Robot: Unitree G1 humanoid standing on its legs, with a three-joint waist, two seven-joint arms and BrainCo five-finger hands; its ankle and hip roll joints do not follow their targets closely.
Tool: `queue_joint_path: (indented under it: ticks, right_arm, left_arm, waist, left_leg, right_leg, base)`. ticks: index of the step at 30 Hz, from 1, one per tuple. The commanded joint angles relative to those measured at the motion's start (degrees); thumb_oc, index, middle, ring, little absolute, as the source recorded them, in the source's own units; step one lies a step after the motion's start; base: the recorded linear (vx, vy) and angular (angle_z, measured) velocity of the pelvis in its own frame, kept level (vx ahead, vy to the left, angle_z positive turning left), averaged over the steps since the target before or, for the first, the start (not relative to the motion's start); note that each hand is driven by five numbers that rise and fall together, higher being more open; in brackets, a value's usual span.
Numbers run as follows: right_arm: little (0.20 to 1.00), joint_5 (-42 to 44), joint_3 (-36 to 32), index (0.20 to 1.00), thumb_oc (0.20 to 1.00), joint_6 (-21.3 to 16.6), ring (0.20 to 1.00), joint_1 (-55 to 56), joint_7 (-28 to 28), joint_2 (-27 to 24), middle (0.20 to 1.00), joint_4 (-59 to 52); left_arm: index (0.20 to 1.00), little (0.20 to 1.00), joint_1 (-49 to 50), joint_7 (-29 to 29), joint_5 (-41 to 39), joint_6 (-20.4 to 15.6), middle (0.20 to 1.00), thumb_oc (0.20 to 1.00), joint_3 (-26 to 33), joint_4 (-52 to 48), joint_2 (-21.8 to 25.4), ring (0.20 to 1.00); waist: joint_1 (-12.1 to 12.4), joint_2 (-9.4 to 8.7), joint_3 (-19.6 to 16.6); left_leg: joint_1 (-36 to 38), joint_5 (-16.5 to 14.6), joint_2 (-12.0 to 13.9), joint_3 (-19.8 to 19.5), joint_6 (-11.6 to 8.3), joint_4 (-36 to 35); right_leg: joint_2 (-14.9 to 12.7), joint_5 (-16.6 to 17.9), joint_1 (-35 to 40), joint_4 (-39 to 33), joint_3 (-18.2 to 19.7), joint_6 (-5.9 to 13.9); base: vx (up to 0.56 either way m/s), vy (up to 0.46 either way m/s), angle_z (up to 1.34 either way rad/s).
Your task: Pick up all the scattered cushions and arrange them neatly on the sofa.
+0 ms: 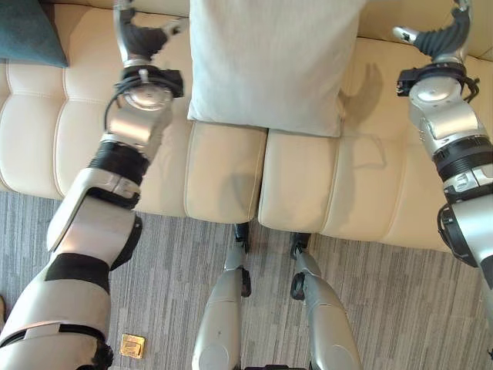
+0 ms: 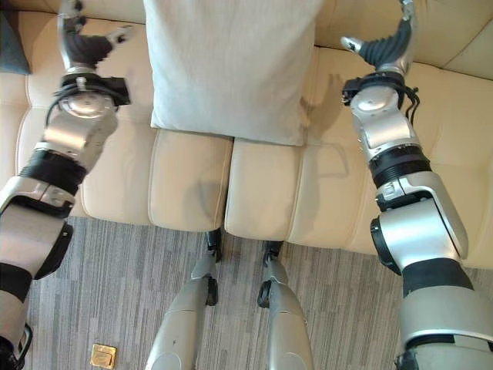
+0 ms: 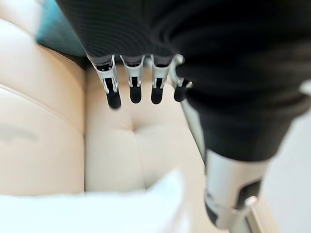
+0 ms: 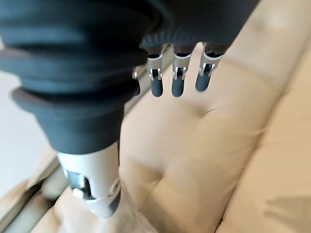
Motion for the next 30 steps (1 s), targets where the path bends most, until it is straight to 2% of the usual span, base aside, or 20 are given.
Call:
queue_joint_path:
  ticks: [1,5,7,9,10,15,23,28,30]
  right_arm:
    - [1.000,9.3,-8.0,1.000,1.000,-6.8,1.000,9.2,-1.4,-1.0,1.000,-5.9]
    - [1.000,9.8,-13.3,1.000,1.000,-7.3,1.000,20.2,1.1,-0.8,1.000,-8.5]
    - [1.000,7.2,-15.7,1.000,1.000,-6.4,1.000,29.7,4.3,0.0,1.000,-11.7]
    - [1.000,1.6,-18.3,1.000,1.000,-4.9,1.000,42.8,9.0,4.4,1.000,-16.7]
    - [1.000,1.5,-18.3,1.000,1.000,-4.9,1.000,43.0,9.0,4.4,1.000,-16.8]
    - [1.000,-6.0,-21.1,1.000,1.000,-2.9,1.000,55.8,13.4,8.8,1.000,-20.8]
    - [1.000,-10.4,-21.7,1.000,1.000,-0.7,1.000,67.2,18.6,15.2,1.000,-16.8]
    - [1.000,-12.5,-19.1,1.000,1.000,-0.3,1.000,67.7,19.3,17.9,1.000,-14.2]
    - [1.000,-13.4,-18.1,1.000,1.000,0.0,1.000,67.5,20.1,18.4,1.000,-13.7]
  left_arm:
    - [1.000,1.000,6.8,-0.1,-4.5,-4.8,1.000,1.000,7.9,-2.1,3.7,1.000]
    - [1.000,1.000,17.7,-2.0,-1.4,-3.7,1.000,1.000,12.7,-5.7,6.3,1.000]
    - [1.000,1.000,29.0,-4.2,1.9,-2.5,1.000,1.000,17.7,-7.7,6.7,1.000]
    - [1.000,1.000,44.3,-7.6,5.8,-1.1,1.000,1.000,22.7,-10.6,0.8,1.000]
    - [1.000,1.000,44.5,-7.5,5.9,-1.1,1.000,1.000,22.7,-10.7,0.7,1.000]
    - [1.000,1.000,57.8,-11.1,9.3,0.0,1.000,1.000,24.9,-15.7,-8.1,1.000]
    - [1.000,1.000,68.0,-16.7,12.6,2.9,1.000,1.000,24.5,-15.9,-16.5,1.000]
    - [1.000,1.000,68.5,-17.8,15.5,3.6,1.000,1.000,22.4,-12.3,-18.2,1.000]
    - [1.000,1.000,68.8,-18.2,16.6,3.7,1.000,1.000,22.0,-11.8,-17.8,1.000]
  waist:
    - [0.0,-0.50,-0.2]
    - [0.1,-0.35,-2.2]
    - [0.2,-0.41,-4.1]
    - [0.0,-0.61,-7.1]
    - [-0.1,-0.59,-7.2]
    - [-0.9,-0.70,-10.7]
    - [-1.7,-1.15,-14.0]
    - [-2.1,-1.32,-12.0]
    - [-2.3,-0.77,-11.1]
  left_leg:
    - [6.3,-8.3,-1.9,1.5,-1.88,2.7]
    - [10.7,-8.0,-1.9,1.7,-2.00,0.0]
    - [15.2,-7.9,-1.9,2.2,-1.97,-2.3]
    - [21.4,-8.1,-1.9,2.9,-1.87,-5.8]
    - [21.4,-7.9,-2.0,2.9,-1.84,-6.0]
    - [25.2,-9.0,-2.1,3.3,-1.65,-6.5]
    - [28.1,-10.2,-2.6,3.5,-1.11,-6.5]
    - [27.5,-9.9,-2.7,5.3,-0.44,-6.5]
    - [26.8,-9.0,-2.0,6.0,-0.07,-6.5]
  right_leg:
    - [-1.3,-10.1,5.0,4.2,2.5,5.27]
    - [-1.2,-9.9,8.7,2.3,2.3,5.31]
    - [-1.0,-9.5,12.6,0.1,2.4,5.39]
    - [-0.6,-9.2,18.1,-2.8,2.5,5.81]
    - [-0.6,-9.1,18.1,-3.0,2.5,5.79]
    - [-0.3,-8.3,22.9,-5.8,2.2,6.21]
    - [-0.8,-8.1,26.5,-6.7,1.9,6.62]
    - [-1.0,-5.5,24.6,-6.5,3.5,7.39]
    - [-0.3,-6.9,22.2,-2.0,5.6,7.17]
  base:
    - [0.04,0.016,-0.06]
    - [0.06,-0.007,-0.12]
    - [0.11,-0.022,-0.03]
    - [0.12,-0.010,-0.10]
    - [0.07,0.009,-0.17]
    - [0.00,0.017,-0.03]
    - [-0.07,0.065,-0.01]
    - [-0.18,0.086,-0.04]
    - [-0.18,0.036,-0.39]
